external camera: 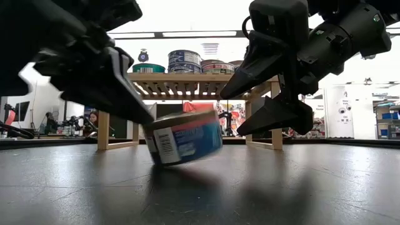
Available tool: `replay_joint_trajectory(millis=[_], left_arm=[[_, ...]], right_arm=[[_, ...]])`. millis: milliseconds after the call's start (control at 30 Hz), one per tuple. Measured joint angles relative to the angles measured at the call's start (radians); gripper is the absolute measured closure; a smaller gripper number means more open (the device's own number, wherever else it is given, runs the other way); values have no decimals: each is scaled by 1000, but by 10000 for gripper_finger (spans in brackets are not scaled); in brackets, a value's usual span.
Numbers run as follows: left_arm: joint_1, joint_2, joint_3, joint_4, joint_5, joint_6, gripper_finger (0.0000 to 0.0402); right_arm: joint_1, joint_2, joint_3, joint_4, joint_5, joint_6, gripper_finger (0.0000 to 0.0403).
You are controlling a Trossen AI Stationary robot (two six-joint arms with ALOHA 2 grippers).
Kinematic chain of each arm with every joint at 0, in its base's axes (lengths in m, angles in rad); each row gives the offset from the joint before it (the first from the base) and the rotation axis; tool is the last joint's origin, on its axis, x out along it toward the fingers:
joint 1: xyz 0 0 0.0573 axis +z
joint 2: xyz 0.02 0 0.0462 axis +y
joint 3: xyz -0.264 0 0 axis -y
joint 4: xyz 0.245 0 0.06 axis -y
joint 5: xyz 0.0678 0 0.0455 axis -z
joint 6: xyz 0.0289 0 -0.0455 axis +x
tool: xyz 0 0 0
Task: Stack canned seafood by type on shelf
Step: Stack the blue and pink tuna can on top of the blue and pink tuna can
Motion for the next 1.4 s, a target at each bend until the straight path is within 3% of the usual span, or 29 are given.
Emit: replay_joint_trajectory(millis=[267, 600, 800, 1233, 1400], left_arm=[[-2, 6, -6, 1, 12, -9, 401], [-1, 5, -5, 82, -2, 10, 401], [-1, 5, -5, 118, -25, 3, 401], [-1, 47, -7, 242, -30, 2, 402], [-1, 51, -7, 250, -29, 2, 402]], right_arm=[[0, 0, 0, 48, -11, -38, 78], [17, 1, 38, 110, -6, -330, 102], [34, 70, 111, 89, 3, -395, 110], [38, 212, 402, -345, 51, -394, 77], [38, 226, 442, -400, 65, -391, 72]])
